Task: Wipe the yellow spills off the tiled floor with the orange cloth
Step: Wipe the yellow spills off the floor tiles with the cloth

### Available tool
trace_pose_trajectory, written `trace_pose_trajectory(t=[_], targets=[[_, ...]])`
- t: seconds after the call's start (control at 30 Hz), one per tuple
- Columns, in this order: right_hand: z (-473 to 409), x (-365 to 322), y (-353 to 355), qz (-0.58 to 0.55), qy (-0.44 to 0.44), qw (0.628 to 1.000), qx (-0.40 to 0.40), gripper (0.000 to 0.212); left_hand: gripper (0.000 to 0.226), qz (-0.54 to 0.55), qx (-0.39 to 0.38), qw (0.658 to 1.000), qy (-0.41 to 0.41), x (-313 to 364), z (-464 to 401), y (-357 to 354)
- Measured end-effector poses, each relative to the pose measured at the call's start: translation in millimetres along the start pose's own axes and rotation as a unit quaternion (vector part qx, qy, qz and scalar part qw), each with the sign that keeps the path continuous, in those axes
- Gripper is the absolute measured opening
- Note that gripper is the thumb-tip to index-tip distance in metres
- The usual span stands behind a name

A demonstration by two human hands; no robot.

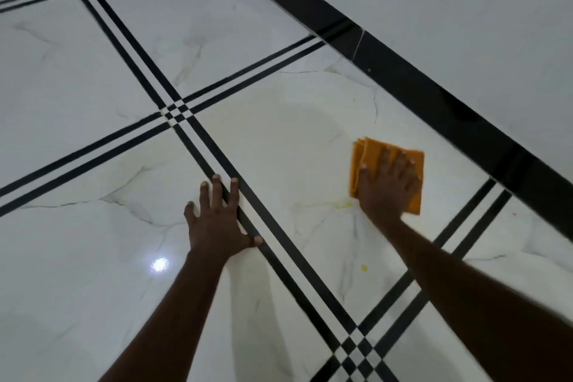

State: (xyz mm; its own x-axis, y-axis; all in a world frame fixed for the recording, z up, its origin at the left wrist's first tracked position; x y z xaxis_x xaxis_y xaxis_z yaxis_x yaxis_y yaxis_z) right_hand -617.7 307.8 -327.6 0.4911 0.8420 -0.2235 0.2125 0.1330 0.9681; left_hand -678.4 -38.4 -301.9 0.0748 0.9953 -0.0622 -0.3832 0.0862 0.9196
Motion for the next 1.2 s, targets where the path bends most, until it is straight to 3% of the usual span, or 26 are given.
trace_pose_trajectory(t=[0.07,0.13,0.2,0.27,0.37,0.43,0.53,0.6,0.67,0.8,0.9,0.97,1.07,1.2], targets=[[43.5,-5.5,4.1,-0.004,-0.073,0.997,0.004,0.077,0.137,-0.002,-0.005,1.000,0.004,4.8,0.0,3.5],[72.1,-47.6,-4.1,0.004,-0.085,0.996,0.023,0.078,0.138,-0.007,-0.010,1.000,0.010,4.8,-1.0,4.8],[62.5,-105.6,-16.2,-0.003,0.004,1.000,0.028,0.078,0.139,-0.015,-0.015,1.000,0.009,7.2,-3.9,5.4],[29.2,-155.0,-27.6,-0.007,0.149,0.989,-0.011,0.076,0.138,-0.021,-0.019,1.000,0.005,6.0,-5.2,4.8],[-28.1,-137.5,-42.4,0.015,0.276,0.960,-0.038,0.070,0.137,-0.014,-0.014,1.000,-0.002,1.2,-5.3,1.9],[-45.7,-68.0,-30.4,0.034,0.212,0.976,-0.021,0.072,0.137,-0.003,-0.007,1.000,-0.003,-0.2,-3.5,2.0],[-11.1,33.2,7.3,0.011,0.030,0.999,-0.004,0.077,0.136,0.012,-0.004,1.000,0.004,-0.2,-1.2,2.0],[42.7,50.4,23.2,-0.006,-0.067,0.998,-0.008,0.078,0.135,0.018,0.003,1.000,0.004,2.7,0.9,3.5],[106.9,13.7,24.1,0.001,-0.092,0.996,-0.009,0.078,0.131,0.024,0.007,1.000,0.004,5.3,3.7,3.3],[164.8,-99.8,3.9,-0.001,0.045,0.999,-0.001,0.077,0.115,0.045,0.016,0.998,-0.030,-2.6,11.4,-2.7],[92.5,-130.1,-9.5,-0.007,0.219,0.975,-0.024,0.073,0.105,0.038,0.021,0.997,-0.066,-18.6,16.1,-10.8],[40.9,-113.1,-22.9,0.014,0.271,0.962,-0.033,0.069,0.103,0.028,0.012,0.997,-0.075,-25.2,20.0,-15.0],[14.9,-40.2,-13.0,0.040,0.168,0.985,0.001,0.068,0.102,0.023,-0.009,0.997,-0.070,-24.3,26.9,-13.3],[111.3,3.0,21.6,0.005,-0.026,1.000,0.018,0.073,0.105,0.024,-0.024,0.998,-0.059,-26.4,36.6,-12.8]])
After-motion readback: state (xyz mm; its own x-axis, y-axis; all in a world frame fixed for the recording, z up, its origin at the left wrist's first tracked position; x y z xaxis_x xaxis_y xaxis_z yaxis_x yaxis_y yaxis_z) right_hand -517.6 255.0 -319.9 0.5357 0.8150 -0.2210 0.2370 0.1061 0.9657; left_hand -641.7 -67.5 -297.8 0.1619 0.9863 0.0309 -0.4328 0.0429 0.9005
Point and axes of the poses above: each hand's wrist, its own z-axis away from the middle knuckle, its own y-axis out of the back of the hand, x = y × z, the point moved 6 cm from there along -z, towards the middle knuckle, and after that the axes turned 15 degrees about y, right-handed, at the moved point
